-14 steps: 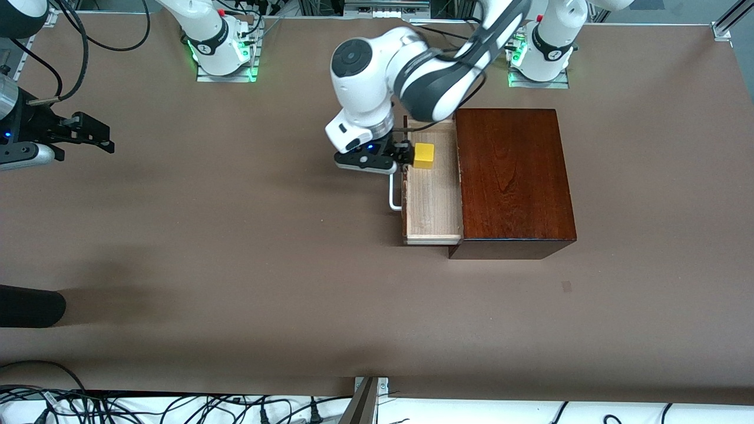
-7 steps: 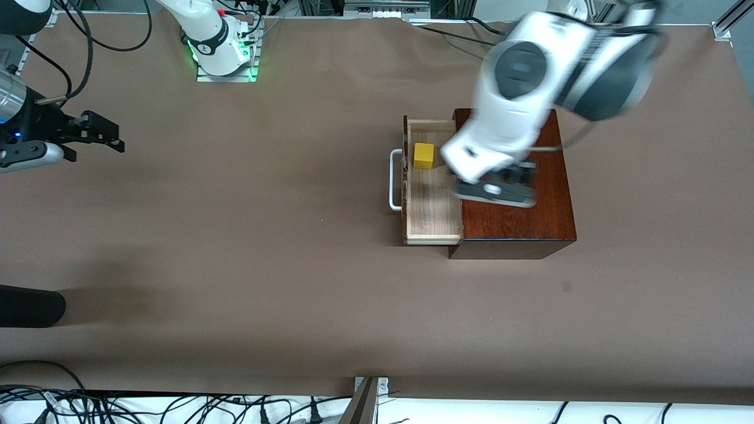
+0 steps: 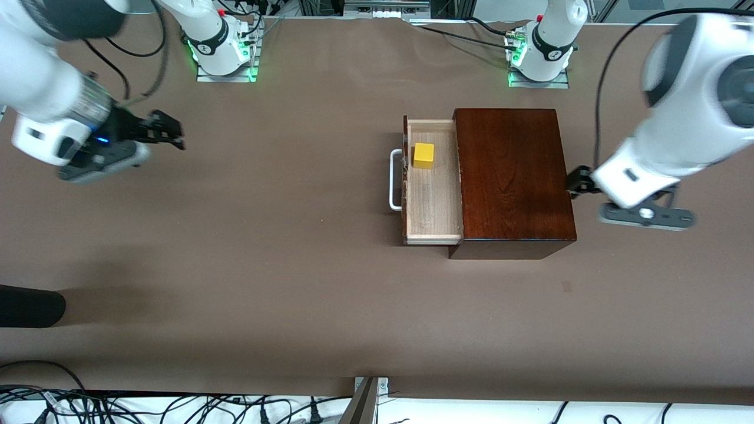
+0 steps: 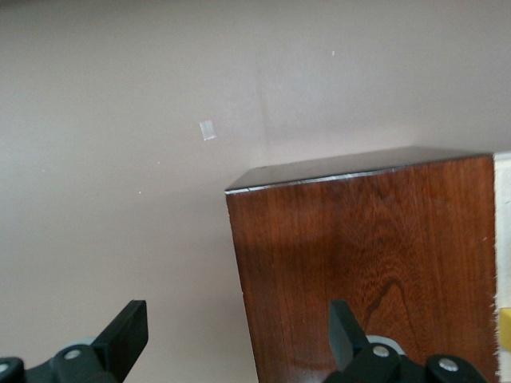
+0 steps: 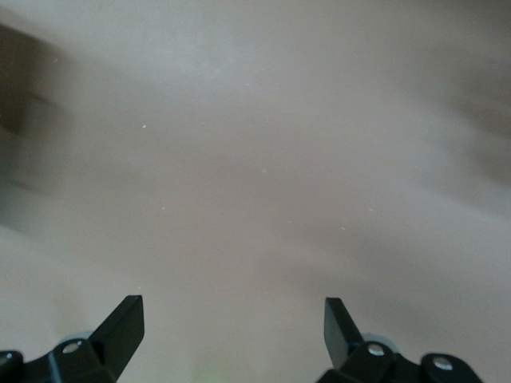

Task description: Open drawer, take yellow block, close drawer

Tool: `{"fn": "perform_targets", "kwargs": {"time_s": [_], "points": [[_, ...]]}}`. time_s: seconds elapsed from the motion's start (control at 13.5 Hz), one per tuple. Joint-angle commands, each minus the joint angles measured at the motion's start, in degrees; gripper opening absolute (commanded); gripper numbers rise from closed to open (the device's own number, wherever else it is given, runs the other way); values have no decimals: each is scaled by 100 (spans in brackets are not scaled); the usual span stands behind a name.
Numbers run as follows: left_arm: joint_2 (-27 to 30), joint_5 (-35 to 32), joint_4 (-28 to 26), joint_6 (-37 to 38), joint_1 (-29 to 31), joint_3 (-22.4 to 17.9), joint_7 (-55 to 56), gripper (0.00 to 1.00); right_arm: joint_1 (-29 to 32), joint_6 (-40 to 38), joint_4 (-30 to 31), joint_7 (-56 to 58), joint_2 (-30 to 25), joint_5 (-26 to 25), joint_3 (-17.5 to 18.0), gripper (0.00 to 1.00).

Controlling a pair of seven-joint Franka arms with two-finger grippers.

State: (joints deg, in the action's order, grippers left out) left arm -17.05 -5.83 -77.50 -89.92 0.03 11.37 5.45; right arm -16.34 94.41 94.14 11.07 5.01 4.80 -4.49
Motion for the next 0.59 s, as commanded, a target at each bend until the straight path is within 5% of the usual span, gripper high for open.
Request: {"fn": "perform_targets", "kwargs": {"time_s": [0.0,0.3,0.52], "points": [[-343,381,533,53,287,40,-577,100,-404,-37,-291,9,290,205,131,100],[-247,722,403,-69,830,31,-1126,100,-1158,235,-465,97,605,408,395,100],[532,190,-840,-1270,814,75,-1099,100,-1950,314,-1281,194,1255,188,431,100]]}}
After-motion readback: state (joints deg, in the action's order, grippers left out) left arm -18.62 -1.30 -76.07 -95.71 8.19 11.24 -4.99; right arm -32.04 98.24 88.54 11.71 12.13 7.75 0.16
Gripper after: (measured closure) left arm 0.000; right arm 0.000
